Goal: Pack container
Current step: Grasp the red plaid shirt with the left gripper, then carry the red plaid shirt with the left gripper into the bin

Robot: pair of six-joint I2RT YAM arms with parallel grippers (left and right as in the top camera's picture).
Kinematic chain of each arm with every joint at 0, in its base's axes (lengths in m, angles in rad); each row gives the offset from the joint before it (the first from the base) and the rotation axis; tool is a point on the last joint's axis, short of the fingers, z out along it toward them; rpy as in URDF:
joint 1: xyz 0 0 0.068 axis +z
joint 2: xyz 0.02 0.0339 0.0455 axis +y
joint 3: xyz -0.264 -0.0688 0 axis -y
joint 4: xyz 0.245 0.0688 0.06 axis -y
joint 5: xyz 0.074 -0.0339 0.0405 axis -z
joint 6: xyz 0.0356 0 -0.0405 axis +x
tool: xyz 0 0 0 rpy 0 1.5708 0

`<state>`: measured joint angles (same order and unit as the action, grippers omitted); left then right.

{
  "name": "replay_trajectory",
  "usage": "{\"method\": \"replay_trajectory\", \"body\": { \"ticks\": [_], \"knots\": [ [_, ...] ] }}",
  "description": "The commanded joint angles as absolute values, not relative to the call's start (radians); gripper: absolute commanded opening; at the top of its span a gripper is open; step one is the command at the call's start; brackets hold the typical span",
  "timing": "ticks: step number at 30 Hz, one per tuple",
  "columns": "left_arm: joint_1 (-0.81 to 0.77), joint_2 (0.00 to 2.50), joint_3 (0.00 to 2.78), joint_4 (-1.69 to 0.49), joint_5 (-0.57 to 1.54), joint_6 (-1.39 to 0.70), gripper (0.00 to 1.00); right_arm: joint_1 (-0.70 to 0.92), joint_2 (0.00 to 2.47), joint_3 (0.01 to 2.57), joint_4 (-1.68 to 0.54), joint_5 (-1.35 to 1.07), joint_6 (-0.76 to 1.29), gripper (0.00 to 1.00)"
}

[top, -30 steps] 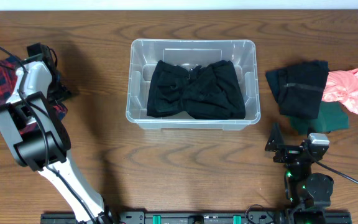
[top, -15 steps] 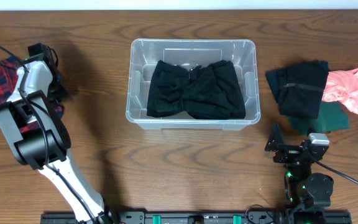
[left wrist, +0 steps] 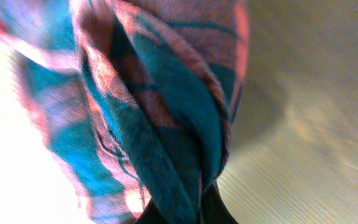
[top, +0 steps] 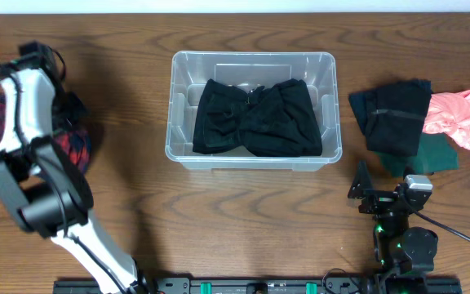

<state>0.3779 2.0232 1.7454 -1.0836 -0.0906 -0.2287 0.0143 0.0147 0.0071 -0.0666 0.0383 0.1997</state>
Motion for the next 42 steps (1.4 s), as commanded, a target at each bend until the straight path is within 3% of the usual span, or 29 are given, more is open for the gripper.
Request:
{"method": "replay_trajectory", "body": {
  "ticks": [1, 12, 23, 31, 42],
  "knots": [
    [0.375, 1.871, 1.821, -1.109, 0.028, -0.148, 0.06, 0.008, 0.013, 0.006, -0.069, 0.048, 0.185, 0.99],
    [0.257, 1.535, 1.850, -1.055, 0.177, 0.002, 0.06, 0.007, 0.013, 0.006, -0.069, 0.048, 0.185, 0.99],
    [-0.137, 1.330, 1.852, -0.984, 0.176, 0.274, 0.06, 0.008, 0.013, 0.006, -0.069, 0.048, 0.186, 0.99],
    [-0.414, 1.337, 1.852, -0.969, 0.176, 0.561, 0.06, 0.008, 0.013, 0.006, -0.069, 0.048, 0.185, 0.99],
    [-0.482, 1.499, 1.852, -0.904, 0.230, 0.711, 0.06, 0.008, 0.013, 0.006, -0.069, 0.048, 0.186, 0.99]
  ]
}}
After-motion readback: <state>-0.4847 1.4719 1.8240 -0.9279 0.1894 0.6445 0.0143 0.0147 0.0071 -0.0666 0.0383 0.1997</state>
